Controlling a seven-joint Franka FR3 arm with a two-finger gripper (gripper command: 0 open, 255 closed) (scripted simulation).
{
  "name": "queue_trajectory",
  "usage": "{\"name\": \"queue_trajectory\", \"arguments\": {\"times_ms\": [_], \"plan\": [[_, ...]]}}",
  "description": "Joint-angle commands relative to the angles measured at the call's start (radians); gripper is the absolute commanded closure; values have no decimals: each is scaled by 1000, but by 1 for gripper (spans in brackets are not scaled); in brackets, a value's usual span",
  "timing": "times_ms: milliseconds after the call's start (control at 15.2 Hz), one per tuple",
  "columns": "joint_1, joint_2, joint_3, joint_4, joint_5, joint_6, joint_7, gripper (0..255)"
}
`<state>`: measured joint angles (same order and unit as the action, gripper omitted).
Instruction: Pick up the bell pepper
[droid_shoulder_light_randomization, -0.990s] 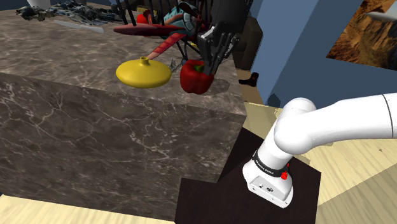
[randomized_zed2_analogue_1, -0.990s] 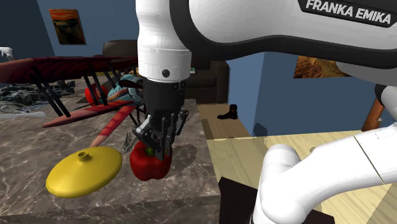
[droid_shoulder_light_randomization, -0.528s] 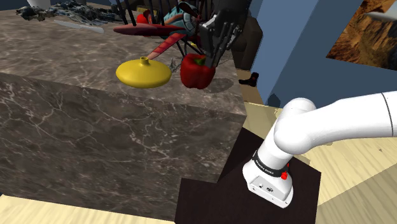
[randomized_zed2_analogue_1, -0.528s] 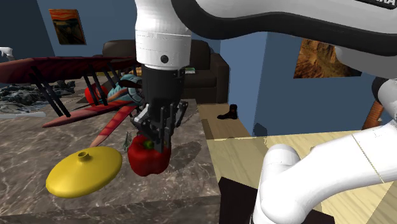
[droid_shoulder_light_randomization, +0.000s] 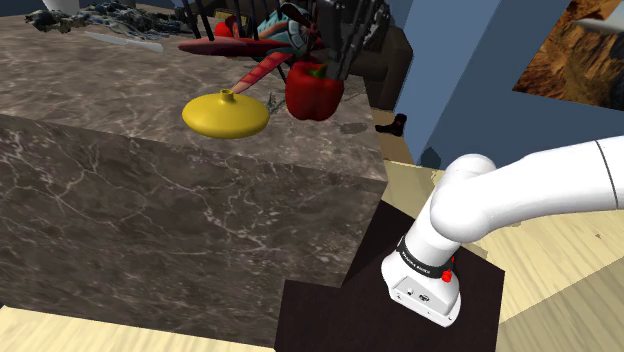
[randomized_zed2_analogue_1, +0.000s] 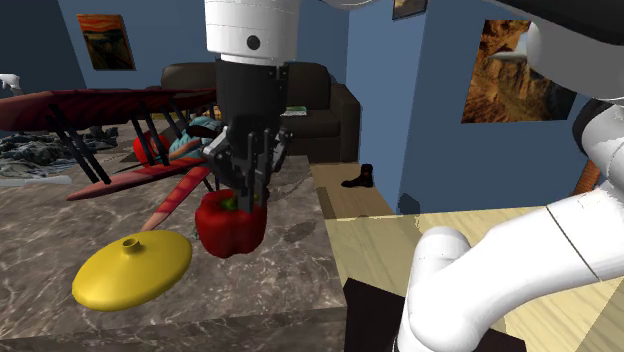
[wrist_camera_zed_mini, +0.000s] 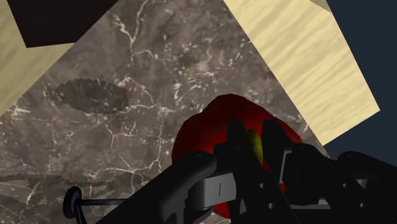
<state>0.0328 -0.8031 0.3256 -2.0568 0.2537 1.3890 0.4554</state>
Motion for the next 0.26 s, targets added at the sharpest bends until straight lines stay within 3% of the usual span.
{"name": "queue_trajectory", "arguments": {"times_ms": [0,198], "plan": [[-2,13,-4,38,-4,-25,3,255],[-4,22,-5,60,-6,-38,5,255]]}}
